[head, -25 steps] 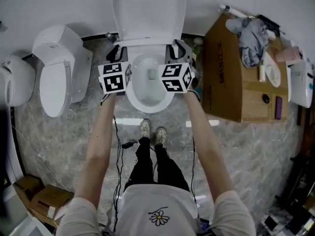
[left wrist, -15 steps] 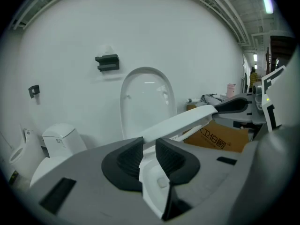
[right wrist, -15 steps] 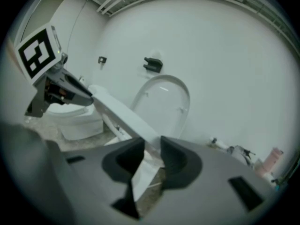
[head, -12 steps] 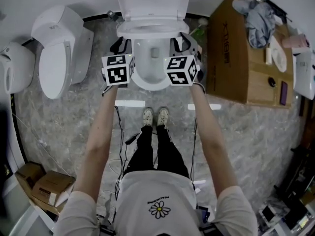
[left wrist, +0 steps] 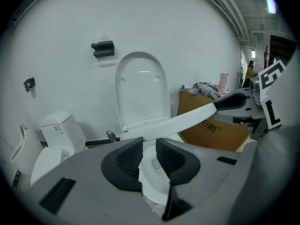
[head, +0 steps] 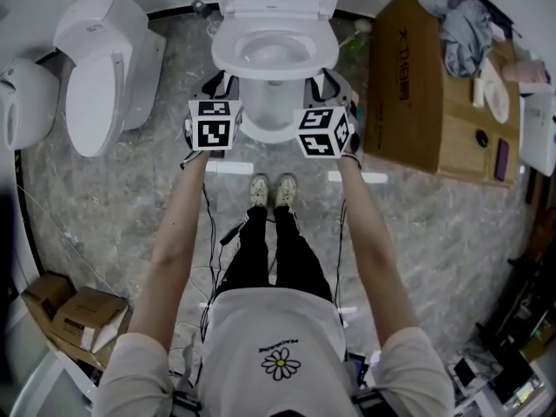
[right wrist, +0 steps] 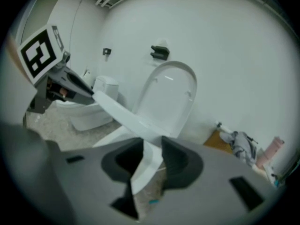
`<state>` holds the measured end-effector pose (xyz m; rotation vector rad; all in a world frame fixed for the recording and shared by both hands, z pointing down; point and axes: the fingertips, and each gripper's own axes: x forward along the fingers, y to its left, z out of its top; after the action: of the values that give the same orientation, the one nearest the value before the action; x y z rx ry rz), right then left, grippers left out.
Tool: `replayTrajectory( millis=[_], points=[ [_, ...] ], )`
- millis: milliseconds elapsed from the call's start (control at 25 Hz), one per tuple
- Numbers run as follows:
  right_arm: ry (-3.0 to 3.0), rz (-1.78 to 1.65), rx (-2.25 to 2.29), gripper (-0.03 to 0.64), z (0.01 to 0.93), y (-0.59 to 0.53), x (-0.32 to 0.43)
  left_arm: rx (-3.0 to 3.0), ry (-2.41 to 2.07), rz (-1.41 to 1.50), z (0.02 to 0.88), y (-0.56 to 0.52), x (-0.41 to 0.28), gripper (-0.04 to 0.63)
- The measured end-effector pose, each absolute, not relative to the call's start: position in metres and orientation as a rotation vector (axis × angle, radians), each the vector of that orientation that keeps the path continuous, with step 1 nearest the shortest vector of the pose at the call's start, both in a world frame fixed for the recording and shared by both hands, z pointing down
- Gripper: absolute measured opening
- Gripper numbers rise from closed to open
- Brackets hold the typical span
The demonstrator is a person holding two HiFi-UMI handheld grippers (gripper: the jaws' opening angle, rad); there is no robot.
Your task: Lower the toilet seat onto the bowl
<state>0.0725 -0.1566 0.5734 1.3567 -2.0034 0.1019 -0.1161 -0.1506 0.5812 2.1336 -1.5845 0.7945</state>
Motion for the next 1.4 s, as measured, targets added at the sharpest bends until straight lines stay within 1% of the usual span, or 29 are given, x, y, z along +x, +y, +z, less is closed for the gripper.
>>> replayTrajectory(
  millis=[800,1400],
  points=[
    [-1.961,0.274,1.171,0.153,0.651,-0.091,0.075,2.106,-1.3,0.966,0.663,-0.089,-0.114,0.129],
    [-1.878,0.36,1.014,0.163,0.722,-0.049,0.075,2.023,-1.097,1.105,0.742,-0.047,-0.113,0.138]
  ],
)
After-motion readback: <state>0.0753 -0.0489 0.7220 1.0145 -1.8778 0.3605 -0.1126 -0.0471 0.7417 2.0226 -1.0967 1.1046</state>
